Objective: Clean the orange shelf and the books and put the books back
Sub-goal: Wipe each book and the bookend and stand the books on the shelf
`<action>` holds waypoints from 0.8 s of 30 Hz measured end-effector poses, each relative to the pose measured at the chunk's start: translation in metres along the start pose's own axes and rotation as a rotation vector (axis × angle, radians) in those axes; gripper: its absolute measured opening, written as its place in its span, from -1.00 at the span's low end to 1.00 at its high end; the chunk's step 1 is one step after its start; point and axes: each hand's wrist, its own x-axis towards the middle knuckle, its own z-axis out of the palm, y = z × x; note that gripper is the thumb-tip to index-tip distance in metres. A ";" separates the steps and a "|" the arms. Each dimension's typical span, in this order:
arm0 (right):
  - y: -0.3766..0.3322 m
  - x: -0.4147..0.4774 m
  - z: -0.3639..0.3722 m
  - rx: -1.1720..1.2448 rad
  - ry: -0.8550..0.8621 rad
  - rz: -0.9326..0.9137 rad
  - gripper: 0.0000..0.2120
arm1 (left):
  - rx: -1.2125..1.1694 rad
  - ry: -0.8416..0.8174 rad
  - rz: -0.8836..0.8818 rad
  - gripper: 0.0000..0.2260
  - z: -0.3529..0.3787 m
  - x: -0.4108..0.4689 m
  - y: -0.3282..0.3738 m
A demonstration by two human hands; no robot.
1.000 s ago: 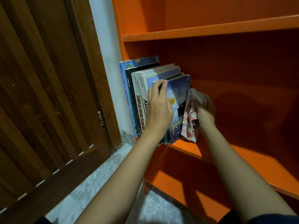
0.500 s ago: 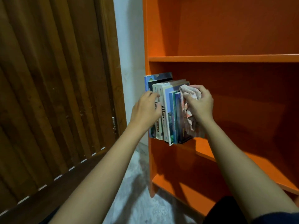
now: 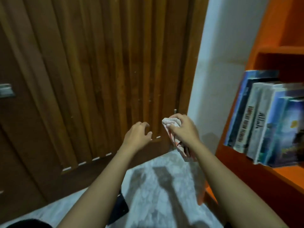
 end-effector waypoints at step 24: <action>0.162 -0.042 0.288 0.295 -0.596 0.476 -0.87 | 0.356 -0.647 -0.218 -0.48 0.174 -0.047 -0.296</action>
